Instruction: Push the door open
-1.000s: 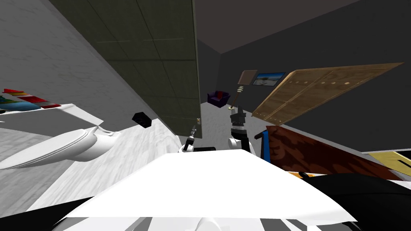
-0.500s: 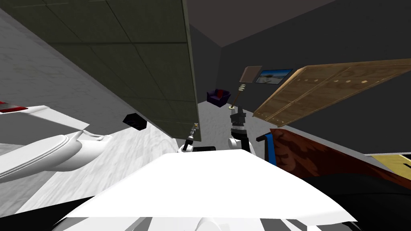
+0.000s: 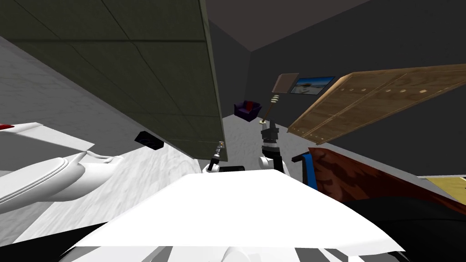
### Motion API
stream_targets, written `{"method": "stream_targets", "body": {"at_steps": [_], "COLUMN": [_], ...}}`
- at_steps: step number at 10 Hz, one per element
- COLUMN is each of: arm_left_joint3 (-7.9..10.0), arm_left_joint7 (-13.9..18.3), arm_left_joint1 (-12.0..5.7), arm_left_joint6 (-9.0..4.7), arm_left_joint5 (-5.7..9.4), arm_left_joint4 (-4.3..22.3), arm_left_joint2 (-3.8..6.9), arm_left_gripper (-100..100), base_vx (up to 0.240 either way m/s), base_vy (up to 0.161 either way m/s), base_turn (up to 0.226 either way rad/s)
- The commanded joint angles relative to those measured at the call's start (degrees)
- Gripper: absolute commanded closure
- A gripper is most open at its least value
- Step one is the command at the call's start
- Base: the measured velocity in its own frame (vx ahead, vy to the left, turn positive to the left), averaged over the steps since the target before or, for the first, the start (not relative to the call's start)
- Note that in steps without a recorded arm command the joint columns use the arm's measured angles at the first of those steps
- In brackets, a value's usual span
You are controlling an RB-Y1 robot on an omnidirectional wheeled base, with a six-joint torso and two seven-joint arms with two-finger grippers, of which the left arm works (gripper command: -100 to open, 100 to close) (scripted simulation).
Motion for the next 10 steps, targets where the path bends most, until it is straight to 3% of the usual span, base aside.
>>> {"method": "stream_targets", "body": {"at_steps": [1,4,10], "arm_left_joint3": [-0.04,-0.04,4.66], "arm_left_joint7": [0.01,0.01,-1.06], "arm_left_joint1": [0.16,0.16,-0.94], "arm_left_joint6": [0.02,0.02,0.36], "arm_left_joint5": [-0.01,-0.01,1.66], "arm_left_joint4": [0.08,0.08,1.18], "arm_left_joint2": [0.00,0.00,0.81], "arm_left_gripper": [100,100,100], "base_vx": [-0.021,-0.010,0.169], "base_vy": [0.005,0.001,-0.106], "base_turn": [-0.004,0.002,0.066]}}
